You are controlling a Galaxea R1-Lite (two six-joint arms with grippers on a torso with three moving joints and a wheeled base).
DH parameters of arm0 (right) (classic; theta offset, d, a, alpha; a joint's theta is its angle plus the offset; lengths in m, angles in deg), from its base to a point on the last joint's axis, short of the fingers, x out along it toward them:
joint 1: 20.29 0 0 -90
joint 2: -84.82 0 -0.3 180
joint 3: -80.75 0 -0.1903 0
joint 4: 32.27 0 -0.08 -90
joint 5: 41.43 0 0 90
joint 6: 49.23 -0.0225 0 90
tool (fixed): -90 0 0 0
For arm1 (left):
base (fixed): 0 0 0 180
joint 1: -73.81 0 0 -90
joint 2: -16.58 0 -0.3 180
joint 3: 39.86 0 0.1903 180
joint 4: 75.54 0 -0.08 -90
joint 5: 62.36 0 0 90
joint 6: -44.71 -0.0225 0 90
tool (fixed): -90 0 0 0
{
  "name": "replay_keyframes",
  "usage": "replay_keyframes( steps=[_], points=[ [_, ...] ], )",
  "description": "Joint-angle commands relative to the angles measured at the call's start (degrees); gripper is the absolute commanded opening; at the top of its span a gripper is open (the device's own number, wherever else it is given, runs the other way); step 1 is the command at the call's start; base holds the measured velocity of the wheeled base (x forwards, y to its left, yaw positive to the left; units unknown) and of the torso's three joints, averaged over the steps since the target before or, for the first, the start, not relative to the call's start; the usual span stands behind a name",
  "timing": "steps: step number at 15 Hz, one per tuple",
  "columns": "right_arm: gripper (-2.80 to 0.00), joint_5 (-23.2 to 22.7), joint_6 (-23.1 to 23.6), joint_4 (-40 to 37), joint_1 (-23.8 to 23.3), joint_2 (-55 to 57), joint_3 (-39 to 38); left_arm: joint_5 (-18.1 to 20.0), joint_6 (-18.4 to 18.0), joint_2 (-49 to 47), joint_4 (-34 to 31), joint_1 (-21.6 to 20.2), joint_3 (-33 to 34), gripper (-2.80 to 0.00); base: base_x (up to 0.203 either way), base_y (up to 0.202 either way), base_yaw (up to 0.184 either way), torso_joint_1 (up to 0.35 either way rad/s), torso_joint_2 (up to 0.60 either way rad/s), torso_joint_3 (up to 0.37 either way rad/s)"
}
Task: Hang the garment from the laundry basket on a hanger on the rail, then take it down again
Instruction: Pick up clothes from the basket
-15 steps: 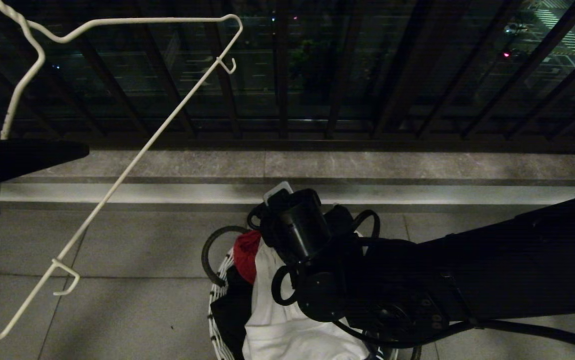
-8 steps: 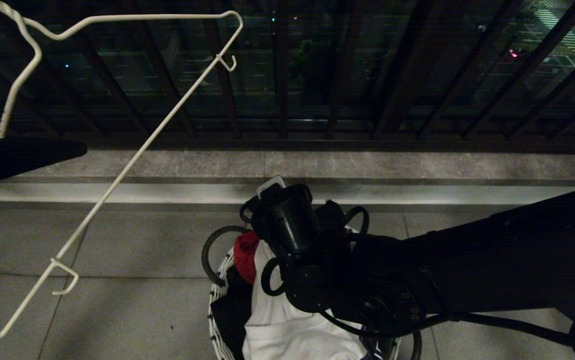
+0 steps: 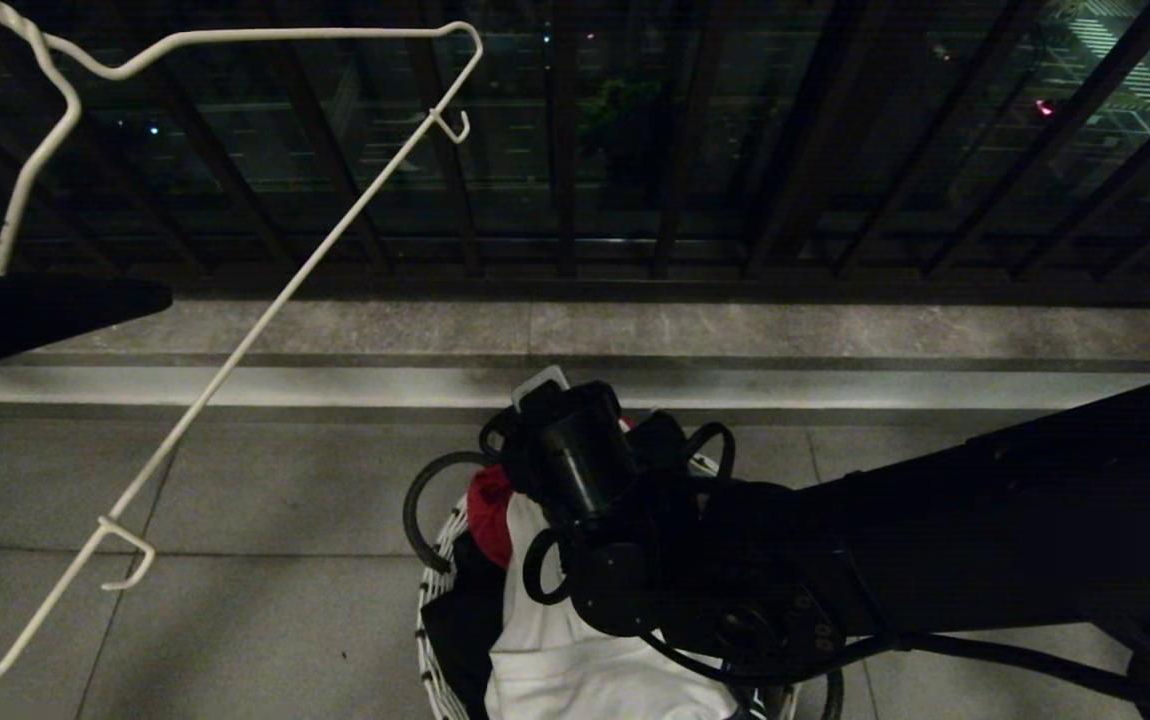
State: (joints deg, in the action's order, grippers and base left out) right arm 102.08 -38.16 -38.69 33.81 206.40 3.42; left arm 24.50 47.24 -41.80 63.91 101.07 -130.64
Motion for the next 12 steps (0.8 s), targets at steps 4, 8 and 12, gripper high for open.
replay_keyframes(
  steps=[4,8,12],
  points=[
    [0.00,0.3,0.2,0.0,0.0,0.8,0.1,0.0,0.0,0.1,0.0,0.0,0.0,-2.80,0.000,0.000,0.000,0.000,0.00,0.000],
    [-2.80,0.3,0.7,0.0,-0.4,1.4,0.6,0.0,0.0,0.1,-0.1,0.0,-0.1,-2.80,0.000,0.000,0.000,0.000,0.00,0.000],
    [-2.80,0.3,0.9,0.0,-0.5,0.0,2.2,0.0,0.0,0.1,-0.1,0.0,-0.1,-2.80,0.000,0.000,0.000,0.000,0.00,0.000]
  ],
)
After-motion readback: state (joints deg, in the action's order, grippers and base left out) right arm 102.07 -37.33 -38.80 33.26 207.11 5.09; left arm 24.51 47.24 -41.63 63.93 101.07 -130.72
